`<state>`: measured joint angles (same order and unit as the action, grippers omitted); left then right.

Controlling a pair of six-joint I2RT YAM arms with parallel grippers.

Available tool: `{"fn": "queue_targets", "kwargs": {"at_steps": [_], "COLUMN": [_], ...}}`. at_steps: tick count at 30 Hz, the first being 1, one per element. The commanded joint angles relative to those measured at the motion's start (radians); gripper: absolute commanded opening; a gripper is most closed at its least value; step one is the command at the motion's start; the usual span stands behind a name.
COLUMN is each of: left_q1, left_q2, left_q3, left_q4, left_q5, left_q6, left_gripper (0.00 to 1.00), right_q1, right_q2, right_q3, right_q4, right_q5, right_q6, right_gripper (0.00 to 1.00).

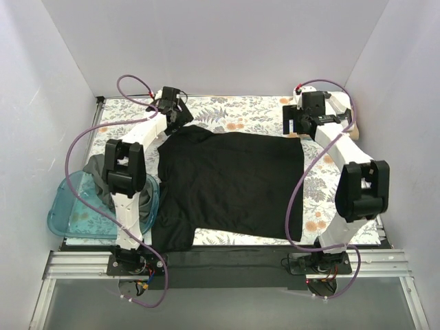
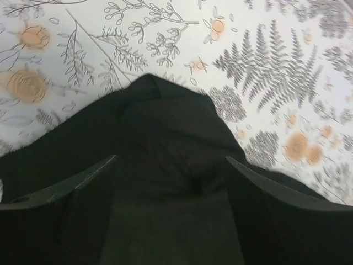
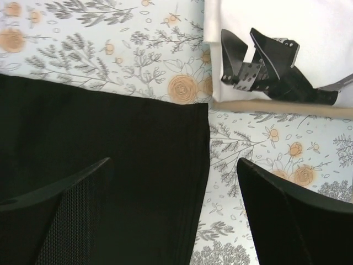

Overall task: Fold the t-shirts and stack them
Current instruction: Flatten the tshirt out

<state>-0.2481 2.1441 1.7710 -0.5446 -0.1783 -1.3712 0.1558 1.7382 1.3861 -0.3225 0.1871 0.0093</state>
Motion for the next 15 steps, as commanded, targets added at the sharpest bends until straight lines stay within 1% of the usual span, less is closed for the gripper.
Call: {"fn": "queue_targets", "kwargs": {"at_steps": [1, 6, 7, 9, 10, 12, 15], "left_q1": [-0.011, -0.019, -0.028, -0.049, -0.075, -0.103, -0.125], "left_q2": [-0.186, -0.301, -0.32, -0.386, -0.41, -0.469, -0.51], "left_q3": [-0.097, -0.255, -0.322, -0.384, -0.44, -0.499, -0.59], "left_q4": [0.047, 0.072, 0.081, 0.106, 0.115, 0.14, 0.152], "left_q5": [0.013, 0.077, 0.106, 0.105, 0.097, 0.091, 0.099], "left_q6": [-0.011, -0.046, -0.057, -0.061, -0.062, -0.06, -0.074], "left_gripper": [0.73, 0.74, 0.74, 0.74, 0.74, 0.74, 0.75], "right_q1": [0.004, 0.042, 0.066, 0.091, 0.114, 0.128, 0.134], "right_q2": [-0.15, -0.29, -0.334, -0.374, -0.403, -0.428, -0.411], "right_q3": [-0.091, -0.349, -0.381, -0.473, -0.501, -0.56, -0.596], "right_q4": [0.034, 0.075, 0.089, 0.106, 0.117, 0.129, 0.148], "right_q5": [-0.075, -0.17, -0.176, -0.179, -0.179, -0.225, -0.221], "right_q6": [0.055, 0.109, 0.122, 0.132, 0.155, 0.165, 0.179], "right_gripper": [0.98, 0.98, 0.98, 0.98, 0.98, 0.98, 0.98]}}
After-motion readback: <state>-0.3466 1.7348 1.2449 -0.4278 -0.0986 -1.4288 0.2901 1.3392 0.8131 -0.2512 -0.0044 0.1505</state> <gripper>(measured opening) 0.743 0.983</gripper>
